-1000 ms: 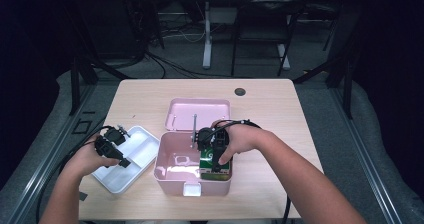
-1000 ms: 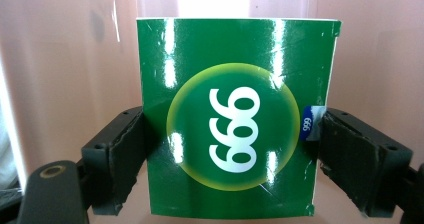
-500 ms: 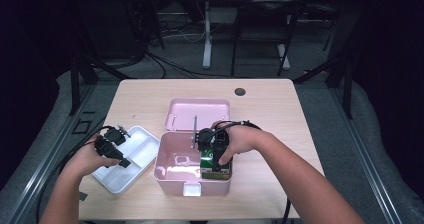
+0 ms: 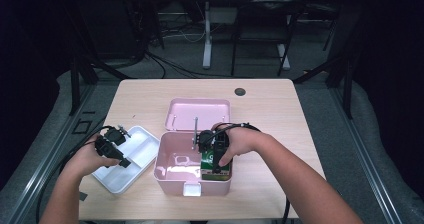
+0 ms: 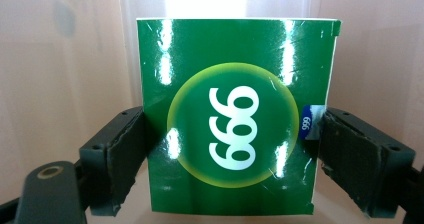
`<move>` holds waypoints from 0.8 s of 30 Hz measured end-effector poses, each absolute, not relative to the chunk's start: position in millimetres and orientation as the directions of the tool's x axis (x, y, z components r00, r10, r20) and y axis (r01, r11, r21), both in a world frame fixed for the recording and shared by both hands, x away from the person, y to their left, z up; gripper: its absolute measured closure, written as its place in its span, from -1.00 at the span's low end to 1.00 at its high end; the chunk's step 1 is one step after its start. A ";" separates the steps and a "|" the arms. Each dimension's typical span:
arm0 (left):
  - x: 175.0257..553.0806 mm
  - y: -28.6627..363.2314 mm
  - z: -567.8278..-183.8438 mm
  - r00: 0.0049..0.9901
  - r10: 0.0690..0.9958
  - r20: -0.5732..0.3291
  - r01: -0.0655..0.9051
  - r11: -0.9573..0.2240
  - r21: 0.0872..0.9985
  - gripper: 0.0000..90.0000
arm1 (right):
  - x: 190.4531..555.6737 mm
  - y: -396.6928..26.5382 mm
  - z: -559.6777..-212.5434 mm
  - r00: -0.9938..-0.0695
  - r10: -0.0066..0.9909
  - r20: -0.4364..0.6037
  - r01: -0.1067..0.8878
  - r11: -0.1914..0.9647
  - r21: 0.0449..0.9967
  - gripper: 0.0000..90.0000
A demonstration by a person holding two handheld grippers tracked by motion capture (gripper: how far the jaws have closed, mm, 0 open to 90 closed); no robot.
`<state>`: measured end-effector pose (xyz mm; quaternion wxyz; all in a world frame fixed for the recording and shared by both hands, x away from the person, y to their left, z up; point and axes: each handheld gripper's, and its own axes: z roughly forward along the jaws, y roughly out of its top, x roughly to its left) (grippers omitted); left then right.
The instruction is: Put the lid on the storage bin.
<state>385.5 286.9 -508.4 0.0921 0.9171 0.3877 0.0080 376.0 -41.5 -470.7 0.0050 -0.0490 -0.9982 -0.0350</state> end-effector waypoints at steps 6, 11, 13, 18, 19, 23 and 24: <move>385.3 286.7 -507.9 0.699 0.713 -0.053 0.709 -0.682 0.180 0.05 | 375.9 -40.8 -465.2 -0.995 0.103 0.011 0.103 0.991 0.087 -0.67; 385.0 286.7 -507.6 0.699 0.713 -0.055 0.710 -0.681 0.182 0.06 | 375.3 -41.9 -462.6 -0.994 0.109 0.012 0.110 0.991 0.081 -0.66; 385.0 287.0 -507.6 0.698 0.714 -0.056 0.710 -0.680 0.182 0.06 | 375.2 -42.1 -460.9 -0.994 0.109 0.013 0.110 0.991 0.080 -0.66; 385.0 287.3 -507.0 0.701 0.711 -0.054 0.707 -0.683 0.183 0.06 | 374.3 -43.2 -453.9 -0.994 0.110 0.002 0.110 0.991 0.081 -0.64; 384.9 287.4 -506.8 0.701 0.711 -0.054 0.707 -0.683 0.184 0.06 | 373.9 -43.4 -451.8 -0.994 0.110 -0.003 0.109 0.990 0.085 -0.64; 384.7 287.6 -506.8 0.698 0.714 -0.055 0.710 -0.680 0.183 0.06 | 371.2 -46.8 -443.4 -0.993 0.119 0.002 0.119 0.987 0.107 -0.60; 384.9 287.6 -506.9 0.700 0.712 -0.054 0.708 -0.683 0.182 0.06 | 370.4 -47.9 -441.4 -0.992 0.122 0.002 0.122 0.988 0.099 -0.59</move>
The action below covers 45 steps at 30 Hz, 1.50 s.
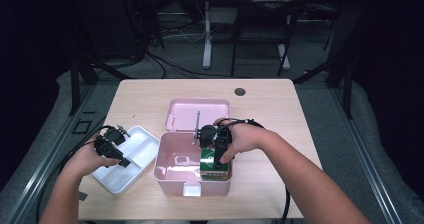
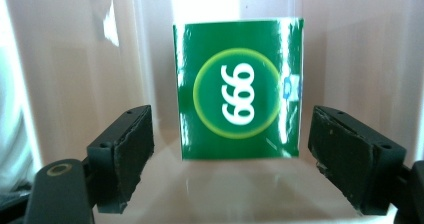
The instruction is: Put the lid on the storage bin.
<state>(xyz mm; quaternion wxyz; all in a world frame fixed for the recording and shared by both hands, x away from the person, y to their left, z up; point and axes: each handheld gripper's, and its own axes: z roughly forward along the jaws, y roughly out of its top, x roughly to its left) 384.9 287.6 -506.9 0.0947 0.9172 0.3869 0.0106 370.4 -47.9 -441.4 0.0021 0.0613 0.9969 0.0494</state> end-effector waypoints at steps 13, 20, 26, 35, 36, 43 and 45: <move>384.6 287.7 -506.7 0.696 0.716 -0.059 0.713 -0.677 0.184 0.06 | 366.5 -67.0 -414.7 -0.987 0.153 -0.042 0.148 0.984 0.100 -0.52; 384.7 288.4 -506.8 0.695 0.717 -0.058 0.713 -0.676 0.186 0.05 | 365.9 -77.5 -406.5 -0.985 0.168 -0.047 0.163 0.982 0.099 -0.50; 384.6 288.7 -506.6 0.692 0.719 -0.059 0.715 -0.673 0.186 0.05 | 366.1 -88.0 -404.7 -0.981 0.188 -0.056 0.182 0.979 0.094 -0.49; 384.6 288.5 -506.7 0.696 0.716 -0.056 0.712 -0.677 0.186 0.06 | 371.4 -109.9 -407.0 -0.970 0.237 -0.057 0.231 0.968 0.097 -0.48; 384.6 288.6 -506.7 0.695 0.717 -0.055 0.713 -0.676 0.185 0.06 | 372.0 -112.4 -407.8 -0.969 0.242 -0.060 0.236 0.967 0.092 -0.47; 384.7 288.9 -507.5 0.694 0.717 -0.057 0.714 -0.676 0.184 0.06 | 375.3 -130.1 -415.7 -0.955 0.293 -0.054 0.286 0.952 0.106 -0.45; 384.7 288.4 -507.7 0.695 0.717 -0.058 0.713 -0.677 0.180 0.06 | 376.9 -135.1 -418.6 -0.947 0.316 -0.063 0.310 0.946 0.098 -0.44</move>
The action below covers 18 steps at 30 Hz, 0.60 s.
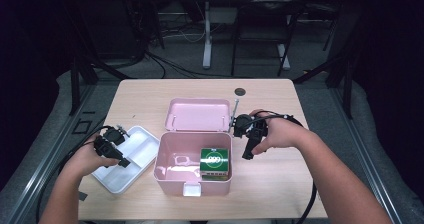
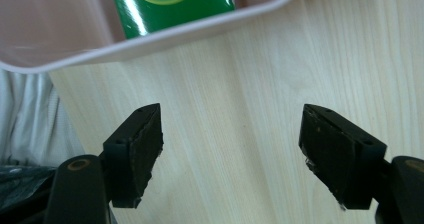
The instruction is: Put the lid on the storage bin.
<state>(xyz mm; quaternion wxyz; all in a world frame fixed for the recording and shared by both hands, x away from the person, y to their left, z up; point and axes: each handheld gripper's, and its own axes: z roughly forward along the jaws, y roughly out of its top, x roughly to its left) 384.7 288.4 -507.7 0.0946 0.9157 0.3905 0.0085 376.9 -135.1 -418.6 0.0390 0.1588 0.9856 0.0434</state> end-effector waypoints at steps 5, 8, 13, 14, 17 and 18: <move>384.6 288.4 -507.5 0.695 0.717 -0.057 0.713 -0.677 0.182 0.06 | 377.9 -147.7 -425.5 -0.931 0.361 -0.059 0.354 0.930 0.103 -0.42; 384.5 288.7 -508.0 0.695 0.717 -0.056 0.713 -0.677 0.182 0.06 | 377.7 -153.4 -429.6 -0.921 0.385 -0.060 0.377 0.919 0.115 -0.41; 384.7 289.6 -508.5 0.691 0.721 -0.056 0.717 -0.673 0.180 0.06 | 376.4 -158.7 -435.4 -0.887 0.456 -0.073 0.446 0.887 0.122 -0.38; 384.6 289.7 -508.6 0.690 0.721 -0.056 0.718 -0.673 0.179 0.05 | 375.9 -158.9 -436.0 -0.880 0.468 -0.079 0.457 0.880 0.130 -0.38; 384.4 289.9 -508.4 0.689 0.722 -0.055 0.718 -0.672 0.181 0.05 | 373.8 -159.3 -438.8 -0.860 0.503 -0.090 0.490 0.861 0.138 -0.37; 384.3 289.9 -508.4 0.689 0.723 -0.056 0.719 -0.671 0.182 0.05 | 372.9 -159.3 -440.7 -0.851 0.516 -0.097 0.501 0.853 0.147 -0.37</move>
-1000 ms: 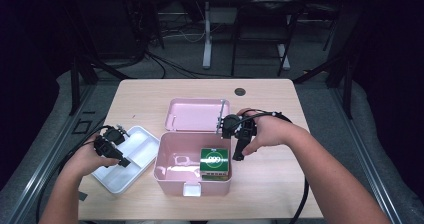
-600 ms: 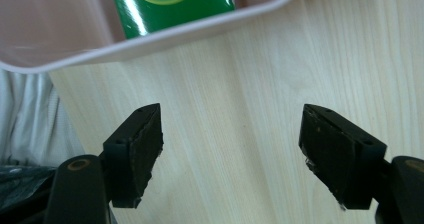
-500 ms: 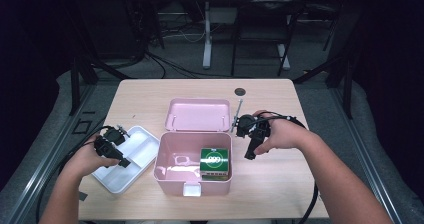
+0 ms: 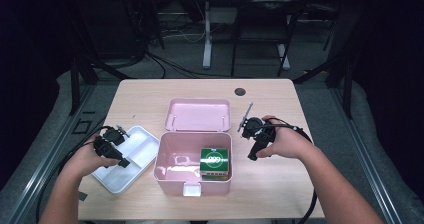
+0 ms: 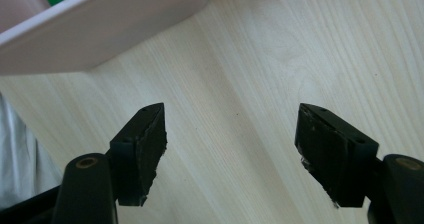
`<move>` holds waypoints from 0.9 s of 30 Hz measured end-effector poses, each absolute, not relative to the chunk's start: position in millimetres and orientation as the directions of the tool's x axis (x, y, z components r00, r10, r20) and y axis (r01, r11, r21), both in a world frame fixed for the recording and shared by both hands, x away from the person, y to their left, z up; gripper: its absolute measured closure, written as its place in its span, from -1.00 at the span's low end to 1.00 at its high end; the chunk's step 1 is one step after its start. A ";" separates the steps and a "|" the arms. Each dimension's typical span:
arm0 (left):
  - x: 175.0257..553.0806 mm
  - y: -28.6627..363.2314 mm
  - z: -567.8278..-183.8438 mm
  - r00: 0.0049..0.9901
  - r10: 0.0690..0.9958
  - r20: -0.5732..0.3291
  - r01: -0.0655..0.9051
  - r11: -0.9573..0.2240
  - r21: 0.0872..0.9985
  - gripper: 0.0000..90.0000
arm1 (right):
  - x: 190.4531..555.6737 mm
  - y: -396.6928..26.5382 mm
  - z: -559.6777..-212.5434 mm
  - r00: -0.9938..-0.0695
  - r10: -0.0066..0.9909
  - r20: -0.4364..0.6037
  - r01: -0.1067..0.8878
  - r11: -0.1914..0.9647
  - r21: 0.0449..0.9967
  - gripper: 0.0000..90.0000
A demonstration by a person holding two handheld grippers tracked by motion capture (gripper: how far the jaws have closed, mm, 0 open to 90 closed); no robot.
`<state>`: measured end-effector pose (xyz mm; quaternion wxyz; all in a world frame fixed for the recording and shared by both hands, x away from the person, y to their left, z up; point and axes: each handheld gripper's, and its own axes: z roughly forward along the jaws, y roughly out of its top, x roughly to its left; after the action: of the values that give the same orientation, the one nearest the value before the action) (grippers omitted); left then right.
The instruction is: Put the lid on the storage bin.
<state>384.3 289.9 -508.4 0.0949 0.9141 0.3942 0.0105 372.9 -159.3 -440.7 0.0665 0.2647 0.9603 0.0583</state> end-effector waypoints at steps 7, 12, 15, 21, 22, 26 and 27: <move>384.3 290.1 -508.1 0.689 0.722 -0.060 0.719 -0.671 0.183 0.09 | 369.5 -161.3 -449.8 -0.794 0.601 -0.087 0.572 0.788 0.227 -0.36; 384.0 291.1 -506.9 0.689 0.723 -0.058 0.718 -0.670 0.187 0.10 | 368.3 -164.8 -459.0 -0.725 0.684 -0.076 0.637 0.708 0.304 -0.35; 383.8 291.8 -506.9 0.686 0.725 -0.060 0.721 -0.667 0.186 0.11 | 366.1 -166.3 -461.8 -0.696 0.713 -0.081 0.657 0.678 0.330 -0.33; 383.9 292.7 -509.0 0.685 0.726 -0.063 0.724 -0.667 0.177 0.11 | 360.2 -168.9 -463.8 -0.675 0.729 -0.115 0.657 0.665 0.355 -0.32; 383.9 292.8 -509.0 0.684 0.726 -0.062 0.724 -0.667 0.177 0.11 | 359.1 -169.7 -466.0 -0.666 0.737 -0.114 0.656 0.652 0.380 -0.32; 383.9 293.0 -509.4 0.682 0.729 -0.058 0.726 -0.665 0.177 0.13 | 355.2 -173.9 -469.8 -0.644 0.753 -0.131 0.661 0.635 0.399 -0.31; 384.2 292.7 -509.7 0.680 0.731 -0.053 0.727 -0.664 0.173 0.14 | 354.2 -175.1 -471.3 -0.640 0.757 -0.133 0.664 0.631 0.402 -0.31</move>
<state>384.2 292.7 -509.7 0.0902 0.9122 0.3996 0.0107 354.2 -175.1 -471.3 0.1462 0.3986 0.8911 0.1601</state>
